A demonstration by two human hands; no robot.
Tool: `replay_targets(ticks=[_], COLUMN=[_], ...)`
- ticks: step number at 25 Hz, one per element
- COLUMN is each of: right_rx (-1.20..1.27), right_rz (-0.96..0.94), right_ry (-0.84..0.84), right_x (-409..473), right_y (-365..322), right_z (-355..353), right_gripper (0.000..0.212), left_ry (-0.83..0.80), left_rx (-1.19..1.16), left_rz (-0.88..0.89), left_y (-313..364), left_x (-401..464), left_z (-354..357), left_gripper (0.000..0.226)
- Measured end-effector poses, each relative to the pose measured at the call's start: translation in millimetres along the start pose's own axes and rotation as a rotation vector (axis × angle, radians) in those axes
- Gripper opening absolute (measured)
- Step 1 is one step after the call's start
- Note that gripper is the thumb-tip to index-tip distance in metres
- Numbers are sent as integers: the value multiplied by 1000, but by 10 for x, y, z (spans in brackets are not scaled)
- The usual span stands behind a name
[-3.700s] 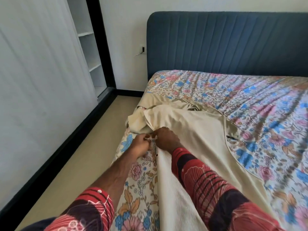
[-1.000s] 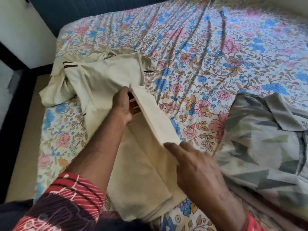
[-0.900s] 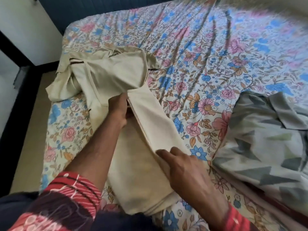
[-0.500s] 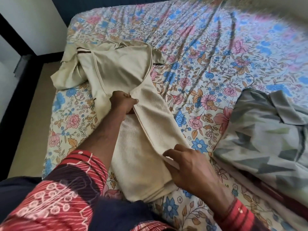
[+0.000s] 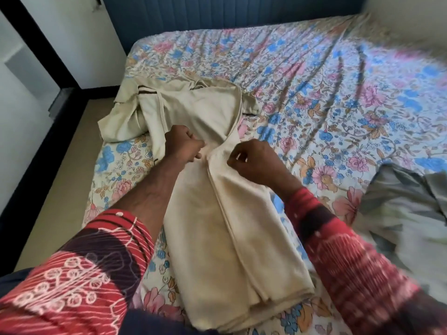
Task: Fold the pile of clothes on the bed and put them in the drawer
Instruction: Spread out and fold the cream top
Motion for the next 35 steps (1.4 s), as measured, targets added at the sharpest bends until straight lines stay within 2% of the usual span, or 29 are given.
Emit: replay_targets(ticks=[2,5,6,8,10,15,18,21,25,27,29,30,31,32,34,35], right_rx=[10,49,86,161,138,46,152,162,16,-132,-338,-371,-308,-199,-48,-45], right_rz=[40,186,252,383,452,499,614,514,139,5,-65,-104,-131,-139,-67,-19], right_ry=[49,135,174,233,244,199,321,383,373,205,-79,-127,-89,18,261,307], right_x=[605,1336,1534,1853,2156,2576,2614,2704,2873,2919,2896,2864,2838,2821,2704,2600], right_y=[136,427,527,719,870,996,1078,934,216,-120,-305,-363,-401,-413,-280,-125], right_z=[52,45,26,-3,0,107,97,24,-39,200,536,611,595,499,206,93], right_gripper=[13,27,31,34,31,45,38,24,33,35,32,30,26,20,12,11], left_ry=[10,34,32,-45,-130,-289,-328,-336,-329,-330,-313,-303,-285,-262,-219,-218], left_rx=[-3,-15,48,341,587,927,962,908,880,907,981,997,969,909,771,708], left_rz=[23,100,183,371,459,453,449,448,464,467,481,490,506,535,649,716], left_y=[138,239,257,297,333,293,167,106,136,116,107,107,115,107,69,32], left_x=[180,490,607,752,844,1145,1238,1320,1353,1332,1271,1241,1217,1213,1196,1183], left_z=[-59,-130,-135,-23,152,540,628,685,750,727,688,667,634,599,506,445], left_gripper=[16,9,14,31,49,100,110,113,113,108,92,85,80,75,61,51])
Point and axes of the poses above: each hand's wrist, its own x-axis towards the middle knuckle, its own z-axis out of the palm, y = z × x, the point moved 4 cm from there along x, towards the middle knuckle, and after that the axes turned 5 degrees about -z, right-handed, at the moved point
